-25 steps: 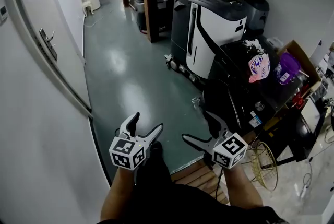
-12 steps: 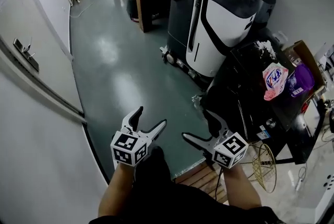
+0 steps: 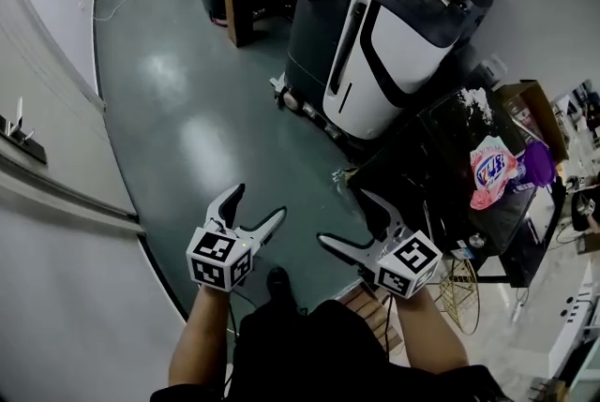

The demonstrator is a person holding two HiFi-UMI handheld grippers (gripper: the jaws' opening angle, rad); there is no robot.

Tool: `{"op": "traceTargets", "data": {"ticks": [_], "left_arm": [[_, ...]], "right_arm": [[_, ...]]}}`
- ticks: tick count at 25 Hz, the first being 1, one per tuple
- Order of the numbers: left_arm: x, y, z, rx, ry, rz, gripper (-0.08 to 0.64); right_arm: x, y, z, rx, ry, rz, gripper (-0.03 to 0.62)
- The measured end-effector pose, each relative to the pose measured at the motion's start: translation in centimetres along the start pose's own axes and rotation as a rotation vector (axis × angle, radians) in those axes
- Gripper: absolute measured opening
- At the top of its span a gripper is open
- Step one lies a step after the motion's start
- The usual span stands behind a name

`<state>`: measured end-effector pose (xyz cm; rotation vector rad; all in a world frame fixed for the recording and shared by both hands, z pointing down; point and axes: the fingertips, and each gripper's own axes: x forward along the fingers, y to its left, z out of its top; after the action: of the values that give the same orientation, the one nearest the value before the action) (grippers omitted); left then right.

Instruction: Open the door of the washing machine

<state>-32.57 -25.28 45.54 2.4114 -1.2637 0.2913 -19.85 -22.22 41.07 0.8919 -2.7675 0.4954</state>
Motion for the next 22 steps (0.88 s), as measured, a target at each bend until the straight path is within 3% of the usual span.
{"op": "traceTargets", "data": {"ticks": [6, 10, 16, 22], "left_arm": [[1.9, -0.5, 0.3, -0.011, 0.036, -0.077, 0.414], [5.1, -2.7, 1.0, 0.028, 0.074, -0.169, 0.413], [11.4, -9.7, 2.2, 0.13, 0.136, -0.347, 0.413], [17.6, -18.3, 1.6, 0.223, 0.222, -0.512, 0.413]], "right_arm": [[-0.5, -2.1, -0.2, 0.047, 0.024, -0.092, 0.492], [-2.5, -4.2, 0.6, 0.07, -0.009, -0.169, 0.492], [-8.5, -8.9, 0.1, 0.129, -0.066, -0.329, 0.491], [-16.0, -13.8, -3.1, 0.213, -0.101, -0.497, 0.491]]}}
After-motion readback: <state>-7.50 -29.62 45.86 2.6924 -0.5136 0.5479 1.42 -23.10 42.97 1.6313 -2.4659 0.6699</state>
